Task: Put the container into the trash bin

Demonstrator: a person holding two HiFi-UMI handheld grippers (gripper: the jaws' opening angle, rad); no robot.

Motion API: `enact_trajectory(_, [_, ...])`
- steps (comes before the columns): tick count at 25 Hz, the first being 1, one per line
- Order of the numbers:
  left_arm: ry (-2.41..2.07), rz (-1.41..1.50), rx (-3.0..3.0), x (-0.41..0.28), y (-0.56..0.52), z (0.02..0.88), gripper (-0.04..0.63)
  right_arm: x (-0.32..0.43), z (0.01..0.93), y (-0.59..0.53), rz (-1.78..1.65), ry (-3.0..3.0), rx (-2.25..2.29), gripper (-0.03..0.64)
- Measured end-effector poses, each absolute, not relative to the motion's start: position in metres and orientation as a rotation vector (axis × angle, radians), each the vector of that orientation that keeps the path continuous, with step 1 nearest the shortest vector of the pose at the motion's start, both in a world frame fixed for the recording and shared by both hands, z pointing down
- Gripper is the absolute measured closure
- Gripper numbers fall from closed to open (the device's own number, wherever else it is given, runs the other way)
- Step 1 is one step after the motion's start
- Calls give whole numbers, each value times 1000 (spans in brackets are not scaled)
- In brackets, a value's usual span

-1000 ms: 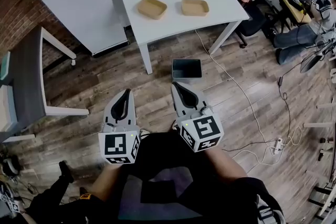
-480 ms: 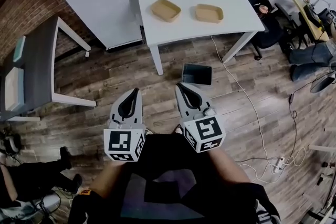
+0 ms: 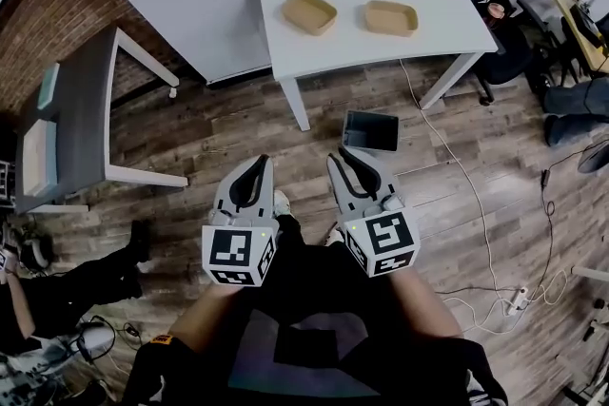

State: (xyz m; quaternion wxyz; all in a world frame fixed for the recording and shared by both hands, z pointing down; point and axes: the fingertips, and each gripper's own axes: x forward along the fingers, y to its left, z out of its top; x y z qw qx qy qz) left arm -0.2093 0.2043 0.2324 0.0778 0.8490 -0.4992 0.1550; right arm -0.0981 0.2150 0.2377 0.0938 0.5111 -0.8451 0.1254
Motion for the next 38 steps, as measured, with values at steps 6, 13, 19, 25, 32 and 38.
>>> enact_trajectory(6, [-1438, 458, 2551, -205, 157, 249, 586, -98, 254, 178, 374, -2433, 1510, 537])
enact_trajectory(13, [-1390, 461, 2620, -221, 79, 248, 586, -117, 259, 106, 353, -2348, 1533, 535])
enact_trajectory(19, [-1331, 455, 2650, -250, 25, 246, 584, -134, 258, 49, 340, -2280, 1583, 529])
enact_trajectory(25, [-1239, 489, 2675, -278, -10, 250, 491, -151, 258, 11, 343, -2217, 1634, 511])
enact_trajectory(32, [-1249, 476, 2648, -302, -34, 251, 438, -166, 262, -21, 304, -2190, 1594, 472])
enact_trajectory(38, [-1268, 500, 2599, -306, -56, 264, 406, -161, 275, -55, 306, -2186, 1535, 426])
